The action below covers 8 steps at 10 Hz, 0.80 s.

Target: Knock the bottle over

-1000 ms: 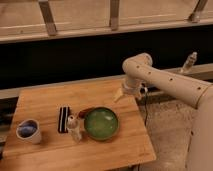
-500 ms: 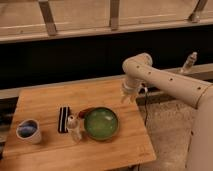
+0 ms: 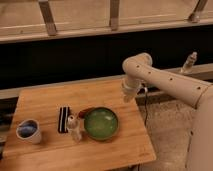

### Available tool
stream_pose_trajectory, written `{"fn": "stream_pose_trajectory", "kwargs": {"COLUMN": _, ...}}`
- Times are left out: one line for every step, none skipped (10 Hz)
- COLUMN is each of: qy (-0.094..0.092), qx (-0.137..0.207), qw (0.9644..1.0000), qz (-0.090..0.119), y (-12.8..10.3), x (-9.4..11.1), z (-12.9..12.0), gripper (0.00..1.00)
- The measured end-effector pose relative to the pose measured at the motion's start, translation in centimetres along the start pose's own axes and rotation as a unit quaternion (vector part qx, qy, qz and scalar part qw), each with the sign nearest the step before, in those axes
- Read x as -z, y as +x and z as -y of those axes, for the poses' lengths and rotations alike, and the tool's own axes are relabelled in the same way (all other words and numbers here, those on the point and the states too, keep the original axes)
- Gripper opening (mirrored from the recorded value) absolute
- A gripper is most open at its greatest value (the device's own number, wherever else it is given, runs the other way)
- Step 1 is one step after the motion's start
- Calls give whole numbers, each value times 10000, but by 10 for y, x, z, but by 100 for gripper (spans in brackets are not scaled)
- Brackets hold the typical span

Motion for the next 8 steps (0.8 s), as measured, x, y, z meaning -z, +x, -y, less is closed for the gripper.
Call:
{"fn": "stream_pose_trajectory", "kwargs": {"qy": -57, "qx": 105, "qw": 9999, "qz": -57, "y": 1, "x": -1, "z": -11, "gripper": 0}}
{"fn": "stream_pose_trajectory", "kwargs": {"qy": -154, "qx": 310, "qw": 9993, "qz": -153, "y": 5, "x": -2, "z": -37, "gripper": 0}}
{"fn": "stream_pose_trajectory", "kwargs": {"qy": -223, "qx": 439, "qw": 9985, "qz": -218, "y": 12, "x": -1, "z": -61, "gripper": 0}}
{"fn": "stream_pose_trajectory", "kwargs": {"qy": -275, "qx": 515, "qw": 9979, "qz": -265, "y": 24, "x": 1, "z": -77, "gripper": 0}}
{"fn": "stream_pose_trajectory", "kwargs": {"qy": -356, "qx": 603, "qw": 9971, "qz": -313, "y": 42, "x": 3, "z": -93, "gripper": 0}}
{"fn": "stream_pose_trajectory", "kwargs": {"qy": -428, "qx": 740, "qw": 9956, "qz": -379, "y": 66, "x": 7, "z": -109, "gripper": 0}}
{"fn": "stream_pose_trajectory", "kwargs": {"qy": -458, "qx": 809, "qw": 9949, "qz": -394, "y": 77, "x": 9, "z": -116, "gripper": 0}}
{"fn": "stream_pose_trajectory", "kwargs": {"qy": -475, "qx": 857, "qw": 9943, "qz": -412, "y": 84, "x": 10, "z": -121, "gripper": 0}}
